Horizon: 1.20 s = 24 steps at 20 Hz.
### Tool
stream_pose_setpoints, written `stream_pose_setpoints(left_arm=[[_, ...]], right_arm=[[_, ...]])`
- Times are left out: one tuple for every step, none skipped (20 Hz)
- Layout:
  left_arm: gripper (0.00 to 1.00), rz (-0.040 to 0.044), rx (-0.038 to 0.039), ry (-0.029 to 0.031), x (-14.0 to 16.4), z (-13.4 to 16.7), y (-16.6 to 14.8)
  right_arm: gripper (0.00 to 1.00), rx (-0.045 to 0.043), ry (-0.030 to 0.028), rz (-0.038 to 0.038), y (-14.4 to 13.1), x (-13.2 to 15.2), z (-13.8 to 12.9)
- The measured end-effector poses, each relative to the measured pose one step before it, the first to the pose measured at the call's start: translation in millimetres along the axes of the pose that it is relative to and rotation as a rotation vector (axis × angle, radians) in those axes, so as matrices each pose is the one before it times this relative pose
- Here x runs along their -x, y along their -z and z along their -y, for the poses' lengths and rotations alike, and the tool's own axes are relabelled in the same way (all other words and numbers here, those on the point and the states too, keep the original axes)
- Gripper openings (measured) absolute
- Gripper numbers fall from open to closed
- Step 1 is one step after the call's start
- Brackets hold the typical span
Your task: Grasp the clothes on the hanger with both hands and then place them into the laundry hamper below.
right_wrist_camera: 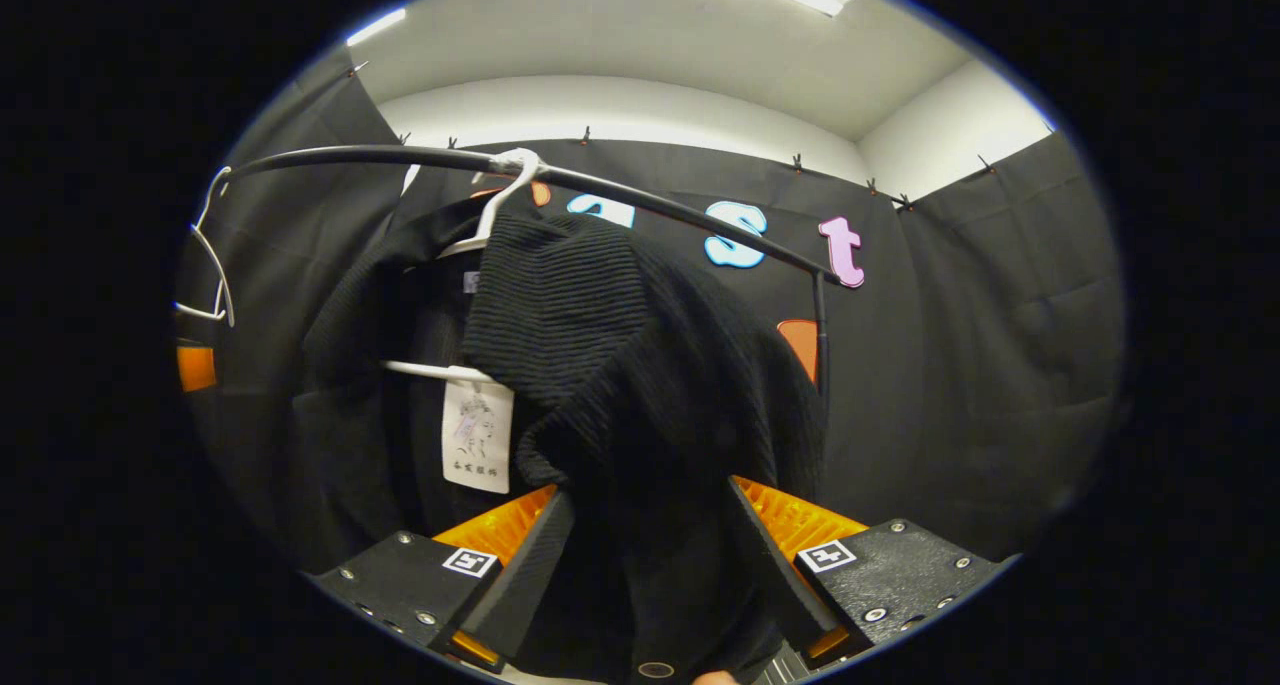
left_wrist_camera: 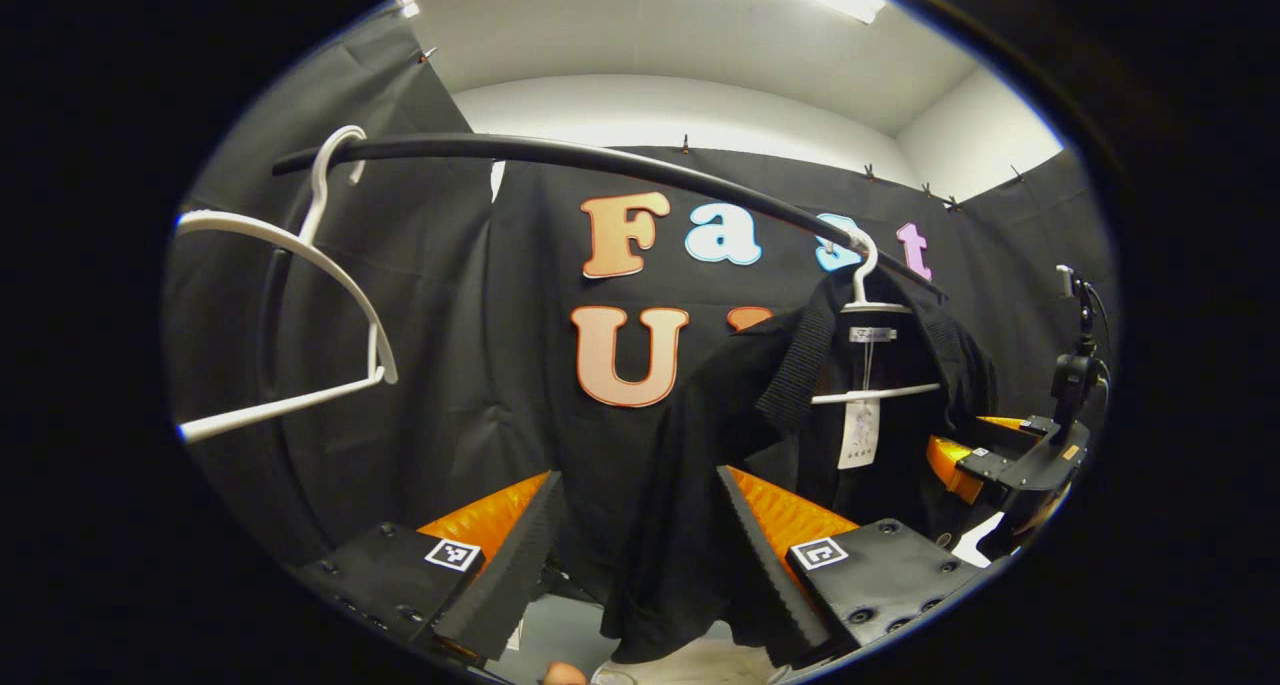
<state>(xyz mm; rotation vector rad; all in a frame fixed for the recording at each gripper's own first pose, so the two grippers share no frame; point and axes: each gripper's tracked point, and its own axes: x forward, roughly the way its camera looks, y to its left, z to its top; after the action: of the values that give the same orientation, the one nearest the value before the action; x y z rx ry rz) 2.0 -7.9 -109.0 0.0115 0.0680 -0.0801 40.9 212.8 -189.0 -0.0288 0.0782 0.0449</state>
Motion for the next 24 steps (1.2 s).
stream_pose_setpoints(left_arm=[[0.97, 0.00149, 0.00275, 0.01229, -0.96, 5.78, 0.63], [0.97, -0.00012, 0.00347, 0.01055, -1.42, 5.81, 0.7], [0.97, -0.00223, 0.00209, 0.00924, -0.71, 5.41, 1.44], [0.97, -0.00195, -0.00081, 0.00798, -1.45, 5.59, 1.72], [0.97, -0.00037, -0.00409, 0.00474, -1.6, 3.78, 1.45], [0.94, 0.00333, -0.00955, 0.00323, -0.95, 4.44, -0.01], [0.93, 0.00471, -0.0121, 0.00051, -2.45, 6.05, 0.95], [0.93, 0.00375, -0.00957, 0.00076, -2.23, 4.08, 0.57], [0.93, 0.00257, -0.00509, 0.00245, -1.51, 3.7, 1.72], [0.94, -0.00065, 0.00006, 0.00165, -2.3, 2.91, 1.93], [0.94, -0.00269, 0.00336, 0.00414, -2.57, 3.15, 2.68], [0.94, -0.00317, 0.00332, 0.00362, -3.55, 3.31, 2.34], [0.94, -0.00312, 0.00216, 0.00138, -3.23, 2.88, 2.22], [0.94, -0.00081, -0.00116, 0.00104, -3.53, 2.77, 2.91], [0.94, 0.00003, -0.00353, -0.00007, -2.2, 1.66, 2.2], [0.94, -0.00029, -0.00538, 0.00202, -2.83, 2.93, 2.14], [0.94, -0.00302, -0.0062, 0.0002, -2.56, 2.12, 2.79], [0.94, -0.00196, -0.00357, -0.00252, -3.12, 0.91, 2.21], [0.94, -0.00031, 0.00086, -0.00243, -3.16, 0.96, 1.49], [0.94, 0.00146, 0.00217, -0.00094, -4.6, 0.69, 1.5], [0.94, -0.00359, 0.00081, -0.00385, -4.17, 0.25, 3.12], [0.94, -0.00531, 0.00058, -0.00164, -4.42, 0.5, 3.65], [0.94, -0.00638, 0.00193, 0.00048, -4.97, 2.03, 3.29], [0.94, -0.00576, 0.00325, 0.00037, -3.2, 1.51, 4.49]], right_arm=[[0.93, -0.01195, -0.00166, -0.0049, 1.52, -3.02, 1.77], [0.93, -0.00815, -0.00911, -0.00653, 0.22, -2.51, -0.59], [0.93, -0.00392, -0.01171, -0.00296, 0.23, -0.72, -1.8], [0.93, -0.00243, -0.00904, -0.00141, -0.03, -2.72, -0.98], [0.93, -0.00417, -0.00804, -0.00327, 1.02, -3.23, 0.06], [0.93, -0.00507, -0.01158, -0.00322, 2.55, -2.89, -1.8], [0.95, -0.00514, -0.00431, -0.00461, 1.67, -3.79, -0.33], [0.87, -0.00429, -0.0081, -0.00493, 3.07, -2.56, -0.2], [0.82, -0.00539, -0.00586, -0.00129, 1.32, -3.3, 1.13], [0.78, -0.00892, -0.008, -0.00165, 1.7, -4.99, 0.07], [0.63, -0.01111, -0.00778, -0.00366, 2.06, -4.34, 1.31], [0.56, -0.01016, -0.00387, -0.0026, 1.89, -2.83, 2.33], [0.5, -0.00951, -0.00328, 0.00005, 0.27, -3.23, 2.19], [0.44, -0.01055, -0.00338, 0.00154, -0.72, -1.51, 3.3], [0.39, -0.00963, -0.00355, 0.00174, 0.52, -1.57, 2.3], [0.33, -0.00669, -0.00366, 0.00131, -1.63, -2.37, 1.59], [0.4, -0.0033, -0.00383, 0.00117, 0.21, -0.21, 1.77], [0.31, -0.00379, -0.01212, 0.00147, -0.27, 1.79, -1.48], [0.22, -0.01268, -0.029, 0.0045, 1.55, 6.01, -8.38], [0.22, -0.01049, -0.03801, 0.00778, -0.94, 3.5, -10.51], [0.22, 0.00464, -0.01506, 0.0052, 1.24, 4.82, -4.63], [0.14, 0.01859, 0.00349, 0.00924, 2.01, 5.07, -0.6], [0.26, 0.02661, -0.0021, 0.0109, 2.84, 7.62, -3.07], [0.38, 0.02401, -0.0057, 0.00605, 3.68, 5.92, -5.4]])
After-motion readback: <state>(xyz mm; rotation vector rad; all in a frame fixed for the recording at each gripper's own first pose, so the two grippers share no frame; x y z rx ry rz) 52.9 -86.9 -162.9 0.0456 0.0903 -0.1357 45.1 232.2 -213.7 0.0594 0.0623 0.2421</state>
